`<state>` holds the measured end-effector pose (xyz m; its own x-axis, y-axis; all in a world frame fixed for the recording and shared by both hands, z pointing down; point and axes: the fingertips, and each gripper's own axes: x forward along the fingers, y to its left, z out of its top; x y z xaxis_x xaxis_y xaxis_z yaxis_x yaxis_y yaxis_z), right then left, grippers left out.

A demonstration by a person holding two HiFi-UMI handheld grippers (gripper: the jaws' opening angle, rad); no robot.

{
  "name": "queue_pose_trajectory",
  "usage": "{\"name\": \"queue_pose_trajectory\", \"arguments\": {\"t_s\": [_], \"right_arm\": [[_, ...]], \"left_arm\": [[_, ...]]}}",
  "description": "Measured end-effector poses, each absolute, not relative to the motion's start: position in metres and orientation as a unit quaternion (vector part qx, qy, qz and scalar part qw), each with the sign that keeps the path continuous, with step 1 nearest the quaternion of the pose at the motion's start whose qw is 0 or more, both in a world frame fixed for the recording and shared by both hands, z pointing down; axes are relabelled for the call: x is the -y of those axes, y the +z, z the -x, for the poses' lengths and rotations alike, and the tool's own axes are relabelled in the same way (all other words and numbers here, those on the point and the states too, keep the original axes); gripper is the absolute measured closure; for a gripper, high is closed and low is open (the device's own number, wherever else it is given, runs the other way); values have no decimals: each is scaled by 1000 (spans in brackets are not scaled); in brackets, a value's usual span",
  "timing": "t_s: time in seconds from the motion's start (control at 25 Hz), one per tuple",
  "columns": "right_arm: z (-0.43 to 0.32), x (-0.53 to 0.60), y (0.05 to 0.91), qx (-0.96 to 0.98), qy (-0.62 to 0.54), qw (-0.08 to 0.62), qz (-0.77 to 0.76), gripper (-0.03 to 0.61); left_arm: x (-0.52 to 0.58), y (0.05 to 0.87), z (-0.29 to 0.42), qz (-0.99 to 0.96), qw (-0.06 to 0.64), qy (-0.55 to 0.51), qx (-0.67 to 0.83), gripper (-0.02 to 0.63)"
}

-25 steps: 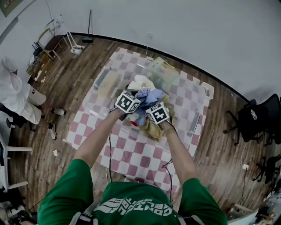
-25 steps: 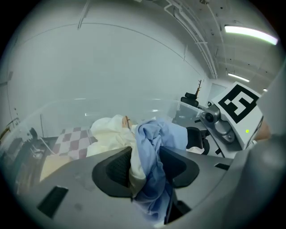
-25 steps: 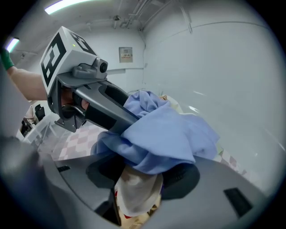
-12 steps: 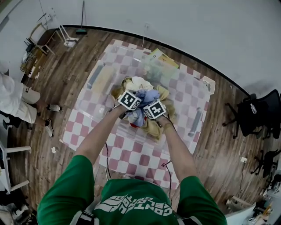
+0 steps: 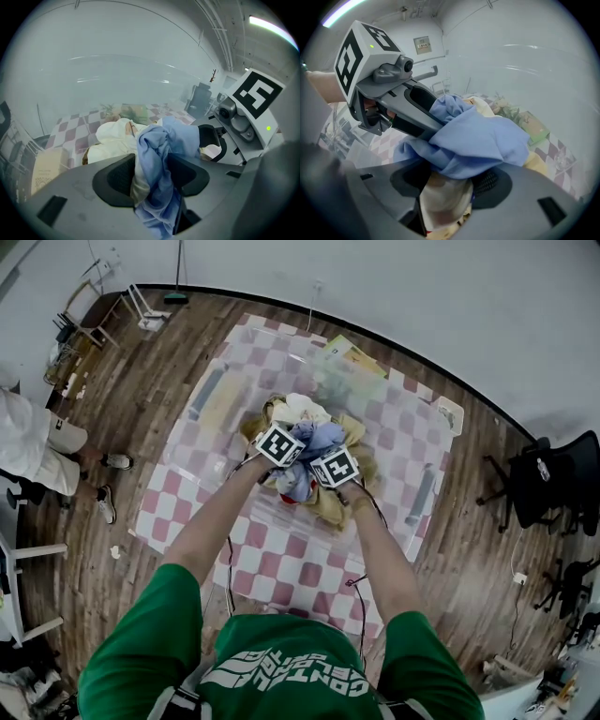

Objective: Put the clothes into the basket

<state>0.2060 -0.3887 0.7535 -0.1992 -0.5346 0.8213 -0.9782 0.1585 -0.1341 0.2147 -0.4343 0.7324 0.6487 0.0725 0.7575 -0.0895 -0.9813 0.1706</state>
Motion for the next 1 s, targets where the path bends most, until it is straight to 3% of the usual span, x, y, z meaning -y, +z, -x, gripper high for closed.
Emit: {"name": "queue_pose_trajectory", "arguments": {"t_s": [0.32, 0.8, 0.92, 1.0], "right_arm": [[-211, 379, 721, 690, 333, 296, -570, 316], [-219, 353, 590, 696, 228, 222, -644, 318], [-207, 338, 559, 704, 201, 204, -650, 342], [-198, 322, 542, 704, 186, 192, -658, 392]], "left_arm": [[448, 708, -196, -904, 37, 426, 17, 394], [435, 577, -182, -949, 3, 310, 63, 396], [411, 549, -171, -957, 5, 282, 65, 440], [391, 535, -161, -962, 2, 265, 65, 492]]}}
